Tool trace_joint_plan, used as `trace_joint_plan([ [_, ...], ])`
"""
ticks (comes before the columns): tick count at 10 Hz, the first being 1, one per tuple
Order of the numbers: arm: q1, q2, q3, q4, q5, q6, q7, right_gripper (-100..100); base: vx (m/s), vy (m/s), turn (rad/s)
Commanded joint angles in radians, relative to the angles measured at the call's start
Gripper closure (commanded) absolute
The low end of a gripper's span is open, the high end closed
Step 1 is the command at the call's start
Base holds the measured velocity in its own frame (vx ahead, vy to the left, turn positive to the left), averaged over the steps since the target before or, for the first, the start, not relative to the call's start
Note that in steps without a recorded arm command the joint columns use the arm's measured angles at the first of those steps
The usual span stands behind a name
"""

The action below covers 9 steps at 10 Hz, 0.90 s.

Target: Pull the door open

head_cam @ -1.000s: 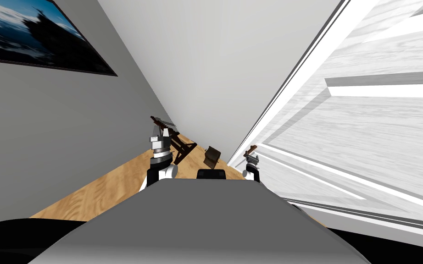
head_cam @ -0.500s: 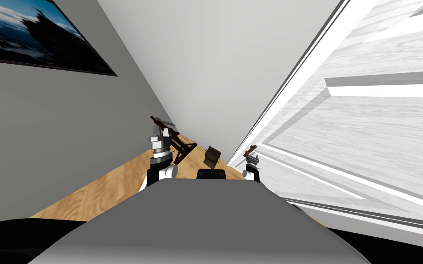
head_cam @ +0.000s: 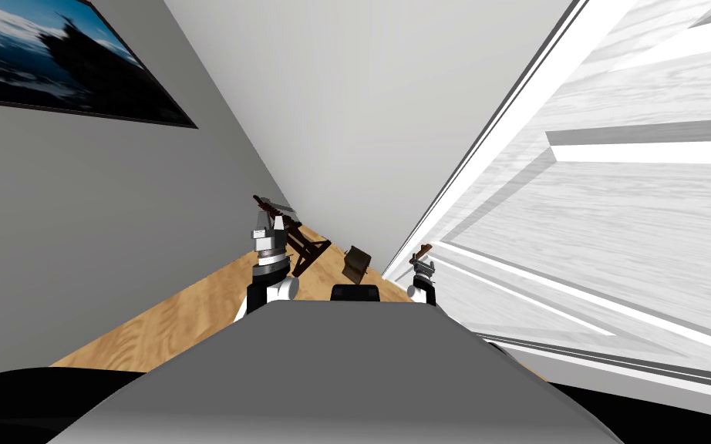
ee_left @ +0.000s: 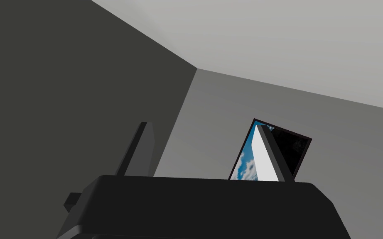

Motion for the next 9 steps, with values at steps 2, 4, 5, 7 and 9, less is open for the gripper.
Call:
trace_joint_plan([
  [2,0.0,0.0,0.0,0.0,0.0,0.0,0.0,-100,0.0,0.0,0.0],
  [4,0.0,0.0,0.0,0.0,0.0,0.0,0.0,-100,0.0,-0.006,0.017],
  [5,-0.001,0.001,-0.001,0.0,0.0,0.0,0.001,-100,0.0,0.004,-0.011],
  [7,-0.001,0.001,-0.001,0.0,0.0,0.0,0.001,-100,-0.001,-0.005,0.013],
  [9,-0.001,0.001,-0.001,0.0,0.0,0.0,0.001,-100,0.0,0.001,-0.003],
])
